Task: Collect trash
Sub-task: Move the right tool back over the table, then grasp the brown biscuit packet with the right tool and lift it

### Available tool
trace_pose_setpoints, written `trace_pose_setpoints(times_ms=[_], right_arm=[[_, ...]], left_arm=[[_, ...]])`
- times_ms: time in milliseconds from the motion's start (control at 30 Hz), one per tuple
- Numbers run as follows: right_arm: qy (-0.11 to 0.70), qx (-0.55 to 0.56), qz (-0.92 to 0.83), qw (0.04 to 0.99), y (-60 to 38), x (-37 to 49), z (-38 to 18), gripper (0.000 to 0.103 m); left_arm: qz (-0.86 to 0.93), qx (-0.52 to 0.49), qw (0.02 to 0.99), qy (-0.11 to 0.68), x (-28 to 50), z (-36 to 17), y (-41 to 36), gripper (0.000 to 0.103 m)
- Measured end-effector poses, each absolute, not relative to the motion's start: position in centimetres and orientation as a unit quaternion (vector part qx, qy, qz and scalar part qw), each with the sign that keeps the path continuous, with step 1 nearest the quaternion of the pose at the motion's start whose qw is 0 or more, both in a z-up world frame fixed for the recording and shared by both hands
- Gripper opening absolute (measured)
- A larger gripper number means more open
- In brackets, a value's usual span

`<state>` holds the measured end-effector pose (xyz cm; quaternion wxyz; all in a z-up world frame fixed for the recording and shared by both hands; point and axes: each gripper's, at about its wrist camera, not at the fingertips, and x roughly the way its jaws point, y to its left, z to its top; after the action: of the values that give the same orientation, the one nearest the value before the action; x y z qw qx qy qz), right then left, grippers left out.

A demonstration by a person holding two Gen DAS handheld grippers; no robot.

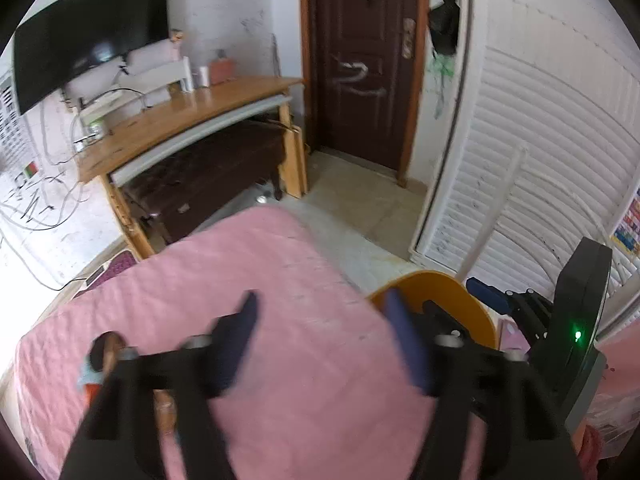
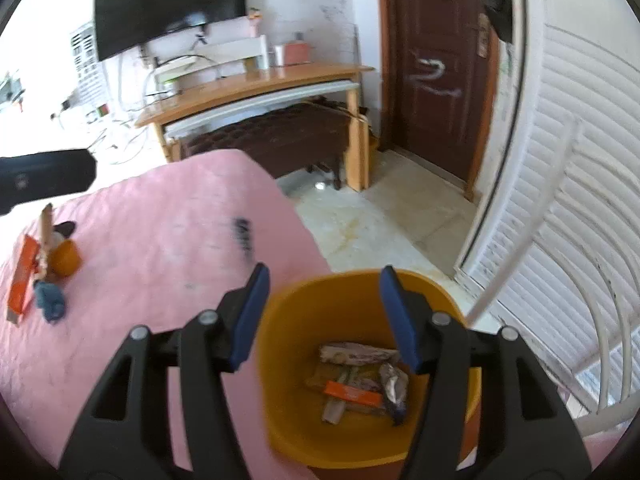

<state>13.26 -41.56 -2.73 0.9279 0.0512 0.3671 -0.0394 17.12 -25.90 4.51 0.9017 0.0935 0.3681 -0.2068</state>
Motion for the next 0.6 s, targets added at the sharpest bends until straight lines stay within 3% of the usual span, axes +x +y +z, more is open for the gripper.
trace_pose_setpoints(times_ms=[100, 200, 433, 600], right_arm=[[0.363, 0.043, -0.020, 0.931, -39.8, 13.6, -1.9, 0.056], [0.358, 0.036, 0.005, 0.933, -37.9, 13.9, -1.1, 0.069], [0.348, 0.028, 0.065, 0.935, -32.9, 14.5, 0.6, 0.084], [0.344, 0.025, 0.103, 0.933, -29.5, 14.8, 1.6, 0.087]], left_arm=[[-0.188, 0.091, 0.913, 0.351, 16.5, 5.3, -23.2, 0.076], [-0.172, 0.086, 0.919, 0.345, 16.1, 5.9, -20.4, 0.078], [-0.121, 0.092, 0.925, 0.347, 15.8, 5.8, -13.7, 0.079], [-0.094, 0.079, 0.923, 0.364, 16.3, 4.6, -9.5, 0.079]])
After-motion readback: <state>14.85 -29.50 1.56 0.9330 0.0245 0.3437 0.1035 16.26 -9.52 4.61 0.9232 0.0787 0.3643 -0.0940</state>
